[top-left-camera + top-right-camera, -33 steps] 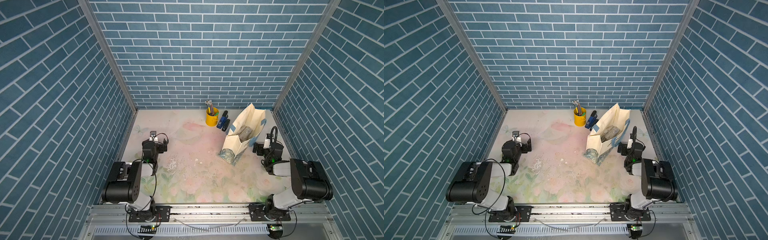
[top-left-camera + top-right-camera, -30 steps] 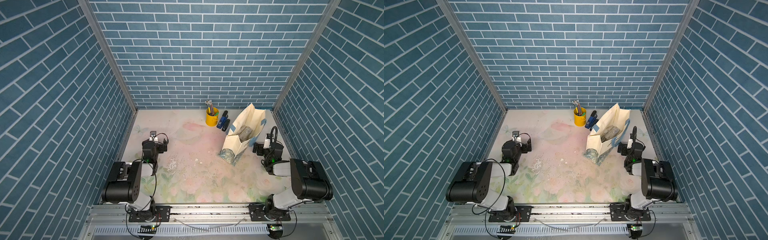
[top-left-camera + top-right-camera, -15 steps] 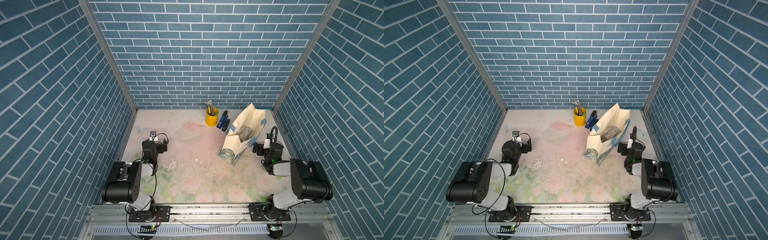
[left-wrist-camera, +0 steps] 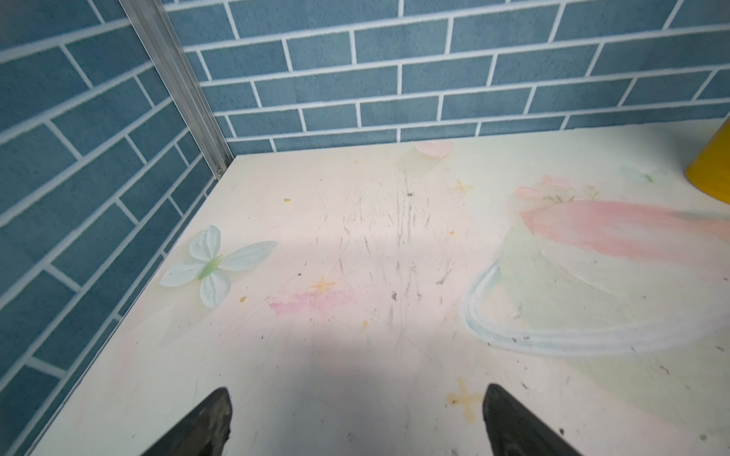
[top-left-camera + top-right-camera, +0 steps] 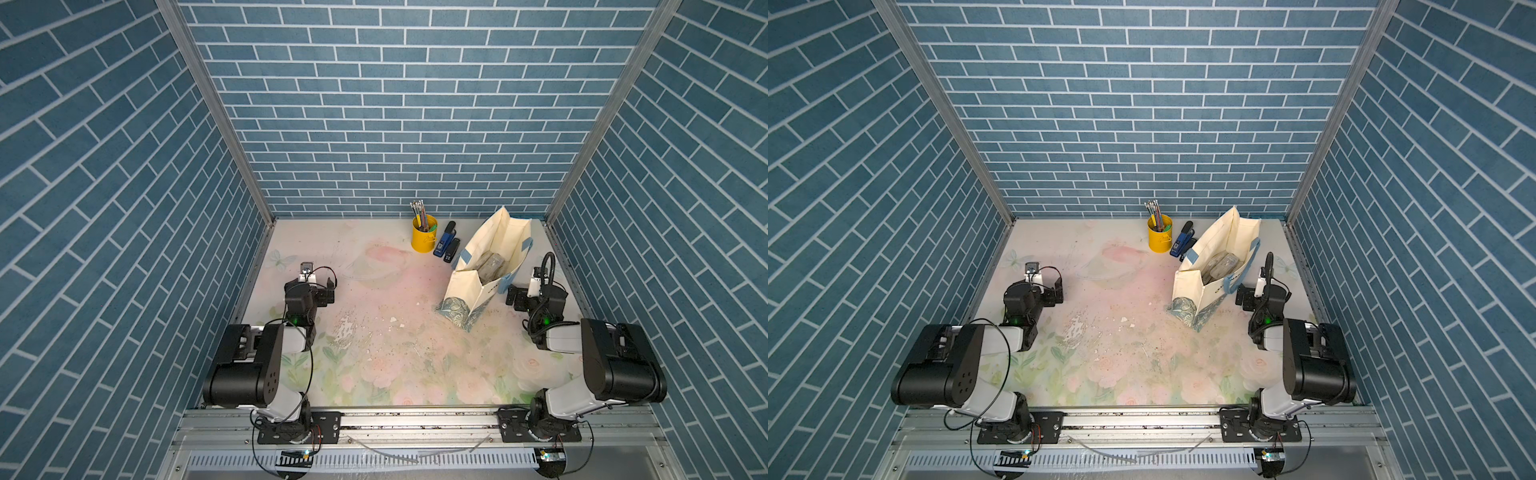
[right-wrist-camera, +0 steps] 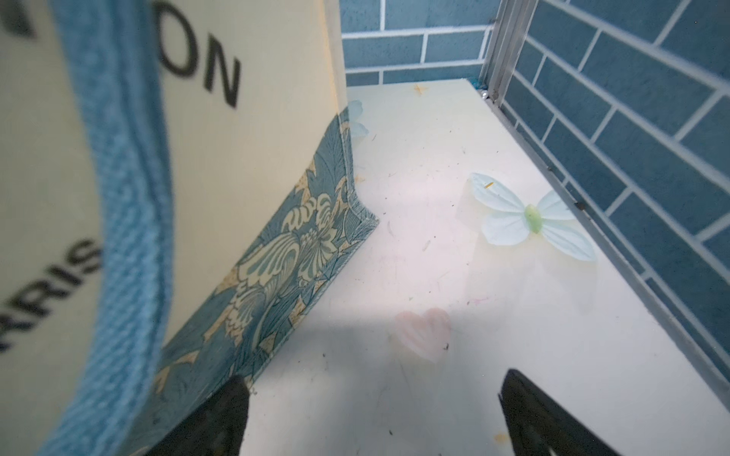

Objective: Take out the compass set from the canvas bag
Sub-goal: Adjust the canvas bag at the center of the board.

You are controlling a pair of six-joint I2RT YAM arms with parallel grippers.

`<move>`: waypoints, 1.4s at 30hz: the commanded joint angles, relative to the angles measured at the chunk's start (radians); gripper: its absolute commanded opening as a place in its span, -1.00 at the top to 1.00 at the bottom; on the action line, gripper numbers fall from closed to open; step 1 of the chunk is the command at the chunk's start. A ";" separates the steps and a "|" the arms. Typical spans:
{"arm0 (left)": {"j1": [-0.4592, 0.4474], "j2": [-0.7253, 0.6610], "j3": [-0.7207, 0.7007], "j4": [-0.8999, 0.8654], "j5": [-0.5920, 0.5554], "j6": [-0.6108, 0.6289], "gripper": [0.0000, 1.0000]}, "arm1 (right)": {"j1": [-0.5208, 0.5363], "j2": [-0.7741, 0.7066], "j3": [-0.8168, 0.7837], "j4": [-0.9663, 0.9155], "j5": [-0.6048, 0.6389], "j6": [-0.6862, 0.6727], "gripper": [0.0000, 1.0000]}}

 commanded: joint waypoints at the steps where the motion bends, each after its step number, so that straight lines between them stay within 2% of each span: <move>1: -0.019 -0.133 0.100 -0.257 -0.122 -0.026 -0.99 | 0.001 -0.221 0.111 -0.326 0.167 0.118 -0.98; 3: -0.024 -0.186 0.135 -0.332 -0.150 -0.045 -0.99 | 0.003 -0.288 0.211 -0.541 0.208 0.187 -0.98; 5: -0.039 -0.233 0.165 -0.394 -0.187 -0.102 -0.99 | 0.003 -0.327 0.301 -0.728 0.184 0.216 -0.98; 8: -0.109 -0.289 0.218 -0.508 -0.195 -0.140 -0.99 | 0.003 -0.369 0.416 -0.963 0.172 0.293 -0.98; 11: -0.209 -0.315 0.306 -0.638 -0.214 -0.119 -0.99 | 0.004 -0.411 0.481 -1.085 0.153 0.332 -0.98; 13: -0.256 -0.304 0.408 -0.775 -0.214 -0.167 -0.99 | 0.004 -0.433 0.517 -1.119 0.098 0.412 -0.93; 15: -0.260 -0.224 0.588 -0.992 -0.084 -0.230 -0.99 | 0.006 -0.413 0.582 -1.170 -0.007 0.451 -0.98; 17: -0.280 -0.086 0.805 -1.218 0.028 -0.276 -0.99 | 0.015 -0.363 0.655 -1.222 -0.085 0.481 -0.98; 19: -0.311 0.048 0.989 -1.394 0.079 -0.296 -0.99 | 0.026 -0.324 0.679 -1.215 -0.175 0.524 -0.98; 21: -0.340 0.168 1.157 -1.537 0.132 -0.298 -0.99 | 0.040 -0.280 0.694 -1.215 -0.206 0.579 -0.98; 23: -0.371 0.256 1.280 -1.642 0.178 -0.298 -0.99 | 0.059 -0.228 0.730 -1.246 -0.212 0.601 -0.98; 26: -0.426 0.300 1.349 -1.668 0.272 -0.292 -0.99 | 0.088 -0.156 0.779 -1.275 -0.203 0.593 -0.98; 28: -0.478 0.282 1.346 -1.627 0.289 -0.281 -0.99 | 0.118 -0.129 0.782 -1.257 -0.186 0.590 -0.82; 31: -0.533 0.272 1.363 -1.581 0.344 -0.279 -0.99 | 0.152 -0.093 0.798 -1.256 -0.188 0.590 -0.37; 36: -0.615 0.340 1.488 -1.544 0.552 -0.264 -0.99 | 0.193 -0.090 0.816 -1.271 -0.191 0.585 0.16; 39: -0.694 0.419 1.609 -1.569 0.550 -0.225 -0.99 | 0.212 -0.102 0.801 -1.260 -0.191 0.579 0.27; 42: -0.732 0.561 1.810 -1.650 0.557 -0.231 -0.99 | 0.220 -0.117 0.788 -1.256 -0.207 0.580 0.37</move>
